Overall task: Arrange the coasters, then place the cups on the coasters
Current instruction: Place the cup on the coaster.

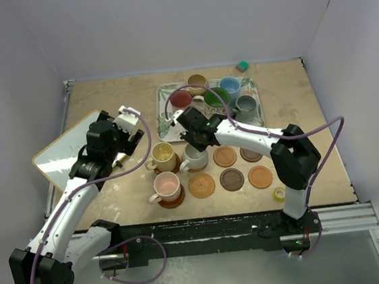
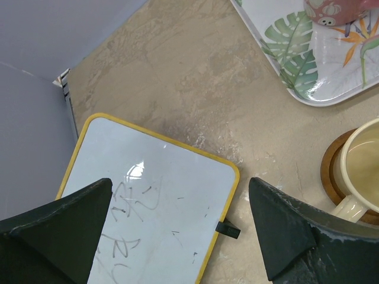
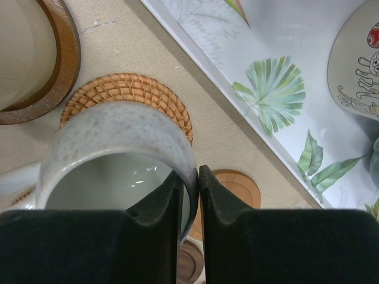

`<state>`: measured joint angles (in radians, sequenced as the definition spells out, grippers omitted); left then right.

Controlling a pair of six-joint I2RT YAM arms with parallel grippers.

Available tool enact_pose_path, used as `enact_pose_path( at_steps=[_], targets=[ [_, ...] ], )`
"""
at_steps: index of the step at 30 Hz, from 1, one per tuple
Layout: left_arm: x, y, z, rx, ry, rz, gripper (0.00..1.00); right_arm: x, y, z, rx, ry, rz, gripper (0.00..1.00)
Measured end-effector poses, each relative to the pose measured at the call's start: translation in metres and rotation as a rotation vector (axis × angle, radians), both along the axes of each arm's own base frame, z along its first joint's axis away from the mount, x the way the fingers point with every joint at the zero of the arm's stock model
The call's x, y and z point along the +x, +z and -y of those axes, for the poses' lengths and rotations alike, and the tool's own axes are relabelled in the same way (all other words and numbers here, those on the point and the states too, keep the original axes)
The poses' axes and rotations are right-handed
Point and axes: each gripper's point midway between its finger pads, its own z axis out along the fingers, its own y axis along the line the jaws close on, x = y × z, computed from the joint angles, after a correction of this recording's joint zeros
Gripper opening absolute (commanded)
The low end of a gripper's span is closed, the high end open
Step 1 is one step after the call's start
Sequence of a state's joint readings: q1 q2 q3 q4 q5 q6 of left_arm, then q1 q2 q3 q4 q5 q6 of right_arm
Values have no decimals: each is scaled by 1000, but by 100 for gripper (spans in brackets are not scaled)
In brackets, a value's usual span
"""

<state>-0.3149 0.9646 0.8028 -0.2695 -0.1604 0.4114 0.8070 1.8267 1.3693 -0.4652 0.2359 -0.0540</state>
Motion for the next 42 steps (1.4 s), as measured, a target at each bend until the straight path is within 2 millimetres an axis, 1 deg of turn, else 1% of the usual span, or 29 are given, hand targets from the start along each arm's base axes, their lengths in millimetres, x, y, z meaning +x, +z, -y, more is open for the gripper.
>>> enact_pose_path(
  at_steps=[7, 11, 16, 21, 26, 27, 28, 30, 33, 39, 42],
  targets=[
    [0, 0, 0, 0, 0, 0, 94, 2, 6, -5, 12, -2, 9, 30],
    [0, 0, 0, 0, 0, 0, 94, 3, 12, -7, 25, -3, 15, 39],
    [0, 0, 0, 0, 0, 0, 95, 3, 26, -7, 47, -2, 35, 47],
    [0, 0, 0, -1, 0, 1, 95, 2, 49, -9, 90, 21, 71, 50],
    [1, 2, 0, -3, 0, 9, 95, 3, 80, -6, 138, 39, 139, 51],
    [2, 3, 1, -4, 0, 12, 95, 2, 90, -4, 153, 47, 160, 51],
    [2, 3, 1, -5, -1, 14, 95, 3, 90, -3, 153, 45, 161, 51],
    [2, 3, 2, -8, -6, 13, 95, 4, 97, 3, 163, 48, 180, 52],
    [2, 4, 4, -14, -19, 12, 95, 4, 100, 17, 166, 44, 189, 56],
    [0, 9, 13, -40, -68, 24, 95, 11, 106, 56, 174, -1, 205, 65],
    [-1, 9, 19, -51, -96, 20, 95, 14, 108, 72, 174, -24, 212, 69]
  ],
)
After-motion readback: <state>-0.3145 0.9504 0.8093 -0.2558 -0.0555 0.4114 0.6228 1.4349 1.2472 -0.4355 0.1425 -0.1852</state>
